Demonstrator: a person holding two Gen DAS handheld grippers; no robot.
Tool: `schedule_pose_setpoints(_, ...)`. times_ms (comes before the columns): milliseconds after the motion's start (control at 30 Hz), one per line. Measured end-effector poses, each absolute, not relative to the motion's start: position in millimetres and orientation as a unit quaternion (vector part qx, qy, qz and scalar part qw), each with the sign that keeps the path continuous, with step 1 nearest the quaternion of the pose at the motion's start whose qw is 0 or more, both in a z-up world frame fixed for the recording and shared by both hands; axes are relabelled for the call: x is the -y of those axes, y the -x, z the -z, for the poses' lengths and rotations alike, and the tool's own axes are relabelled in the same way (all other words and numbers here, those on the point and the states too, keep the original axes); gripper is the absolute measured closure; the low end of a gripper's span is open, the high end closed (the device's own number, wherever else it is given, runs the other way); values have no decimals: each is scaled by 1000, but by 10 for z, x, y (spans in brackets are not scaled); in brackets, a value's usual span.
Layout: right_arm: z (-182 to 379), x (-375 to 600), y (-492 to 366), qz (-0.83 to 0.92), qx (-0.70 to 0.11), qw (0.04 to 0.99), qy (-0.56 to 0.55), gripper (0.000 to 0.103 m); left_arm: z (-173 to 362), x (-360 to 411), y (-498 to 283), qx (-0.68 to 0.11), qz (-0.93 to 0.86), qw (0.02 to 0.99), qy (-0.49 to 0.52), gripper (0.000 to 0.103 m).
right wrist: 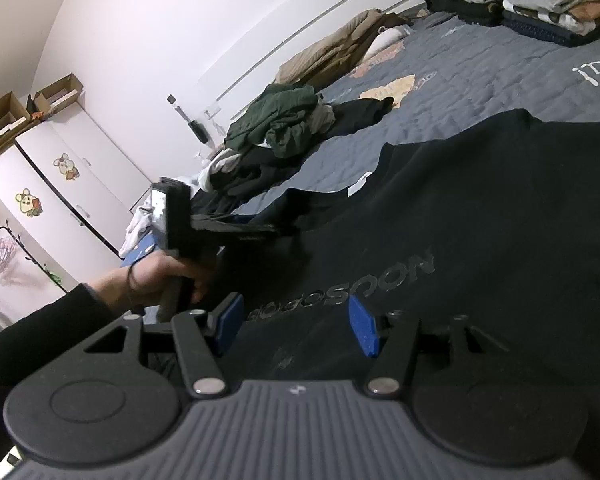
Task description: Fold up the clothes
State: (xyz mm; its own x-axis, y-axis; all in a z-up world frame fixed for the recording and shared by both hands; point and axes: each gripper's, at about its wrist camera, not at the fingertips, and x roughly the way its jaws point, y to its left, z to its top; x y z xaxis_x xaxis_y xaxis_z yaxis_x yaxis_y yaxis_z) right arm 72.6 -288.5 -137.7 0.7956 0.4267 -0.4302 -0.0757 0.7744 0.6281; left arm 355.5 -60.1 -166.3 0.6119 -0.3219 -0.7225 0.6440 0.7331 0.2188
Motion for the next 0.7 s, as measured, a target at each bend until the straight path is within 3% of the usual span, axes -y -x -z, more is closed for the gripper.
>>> schedule_pose_setpoints(33,1382,2887,-728,-139,-288,897,-306,45,1673,591,-3590,-345,279,867,-229,98)
schedule_pose_setpoints(100,1393,2894,-730,-138,-290,896,-308,45,1677,572,-3655,-348,276,869,-217,98)
schedule_pose_setpoints(367,1413,2895,-709,-134,-288,898,-304,45,1320,615,-3795,-238,231,918,-218,99)
schedule_pose_setpoints(467,1411,2897,-695,-131,-284,901,-301,45,1366,742,-3905,-251,219,918,-216,99)
schedule_pose_setpoints(600,1402,2936,-693,-125,-283,902,-301,45,1467,814,-3829,-299,207,903,-227,89)
schedule_pose_setpoints(667,1389,2956,-691,-124,-282,902,-302,45,1368,704,-3631,-292,207,910,-212,77)
schedule_pose_setpoints(700,1375,2963,-688,-123,-282,902,-302,45,1263,591,-3477,-286,209,915,-193,66)
